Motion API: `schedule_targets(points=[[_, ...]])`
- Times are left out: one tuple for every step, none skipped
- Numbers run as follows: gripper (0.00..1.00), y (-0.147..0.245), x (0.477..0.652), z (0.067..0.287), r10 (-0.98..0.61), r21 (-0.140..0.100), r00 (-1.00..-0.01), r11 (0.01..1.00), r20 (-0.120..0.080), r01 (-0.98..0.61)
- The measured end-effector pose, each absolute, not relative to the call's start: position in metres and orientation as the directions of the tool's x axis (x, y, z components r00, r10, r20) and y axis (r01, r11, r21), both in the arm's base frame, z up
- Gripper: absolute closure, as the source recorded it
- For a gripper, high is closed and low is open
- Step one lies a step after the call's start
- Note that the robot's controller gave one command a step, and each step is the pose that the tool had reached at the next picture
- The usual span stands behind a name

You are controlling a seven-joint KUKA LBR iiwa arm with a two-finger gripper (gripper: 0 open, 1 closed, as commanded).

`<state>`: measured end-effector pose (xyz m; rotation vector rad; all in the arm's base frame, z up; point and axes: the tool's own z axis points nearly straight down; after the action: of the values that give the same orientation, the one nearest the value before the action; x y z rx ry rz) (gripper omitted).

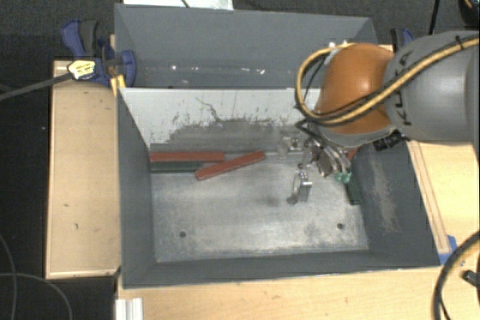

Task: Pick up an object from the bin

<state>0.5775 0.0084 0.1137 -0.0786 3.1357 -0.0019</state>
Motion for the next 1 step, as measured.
schedule_targets(points=[[0.00, 0.0399, 0.5840, 0.1790, 0.006, 0.002, -1.000, 1.000, -0.010, 0.006]])
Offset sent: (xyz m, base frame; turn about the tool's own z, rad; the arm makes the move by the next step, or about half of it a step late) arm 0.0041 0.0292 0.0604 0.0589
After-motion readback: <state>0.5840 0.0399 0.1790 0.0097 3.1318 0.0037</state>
